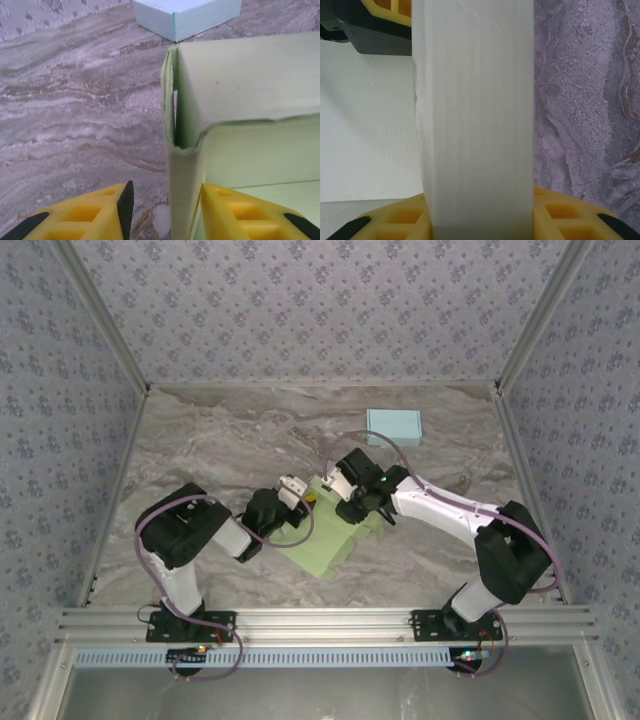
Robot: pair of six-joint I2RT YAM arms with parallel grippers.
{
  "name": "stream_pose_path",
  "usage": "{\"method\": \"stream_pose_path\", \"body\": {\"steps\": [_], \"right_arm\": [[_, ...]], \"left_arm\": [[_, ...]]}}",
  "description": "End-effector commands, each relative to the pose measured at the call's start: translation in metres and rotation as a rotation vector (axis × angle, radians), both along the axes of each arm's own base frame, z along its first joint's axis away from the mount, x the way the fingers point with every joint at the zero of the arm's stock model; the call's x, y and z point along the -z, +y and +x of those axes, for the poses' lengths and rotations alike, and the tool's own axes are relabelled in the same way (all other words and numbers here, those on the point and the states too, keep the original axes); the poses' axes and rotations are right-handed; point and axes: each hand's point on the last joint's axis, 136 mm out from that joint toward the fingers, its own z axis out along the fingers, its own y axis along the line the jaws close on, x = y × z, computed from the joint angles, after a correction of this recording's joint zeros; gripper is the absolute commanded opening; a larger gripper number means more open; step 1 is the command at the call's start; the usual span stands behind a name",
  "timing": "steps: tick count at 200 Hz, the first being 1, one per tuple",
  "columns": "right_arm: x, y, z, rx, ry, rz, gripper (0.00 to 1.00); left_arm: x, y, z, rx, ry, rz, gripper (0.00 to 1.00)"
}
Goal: Fold the paper box
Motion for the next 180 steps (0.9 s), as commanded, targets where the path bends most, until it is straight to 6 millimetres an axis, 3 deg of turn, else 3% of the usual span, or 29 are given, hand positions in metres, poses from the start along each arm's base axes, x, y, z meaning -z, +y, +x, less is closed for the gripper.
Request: {"method": "stream_pose_path", "body": {"steps": [1,68,99,114,165,180], "right_arm": [[-0.003,0.000,-0.008,0.037,0.024,0.030,0.39],[-0.002,0.009,-0.023,0.050,0.076,0.107,0.39],[0.001,0.009,-0.025,0.073,0.089,0.123,0.39],[0.002,0.008,-0.025,0.082,0.087,0.117,0.39],[0.004,0.010,-0.029,0.108,0.054,0.086,0.38],[0.004,0.012,-0.030,0.115,0.053,0.104,0.38]], "left_arm": [[-0.025,-0.008,0.005,0.030,-0.112,-0.066,0.40],[-0.023,-0.023,0.015,0.056,-0.113,-0.114,0.35],[-0.023,-0.022,0.018,0.031,-0.108,-0.123,0.09],[-0.022,-0.022,0.018,0.019,-0.115,-0.111,0.04],[-0.017,-0.017,0.019,-0.083,-0.145,-0.061,0.05],[-0.018,-0.022,0.016,-0.057,-0.134,-0.078,0.13]]}}
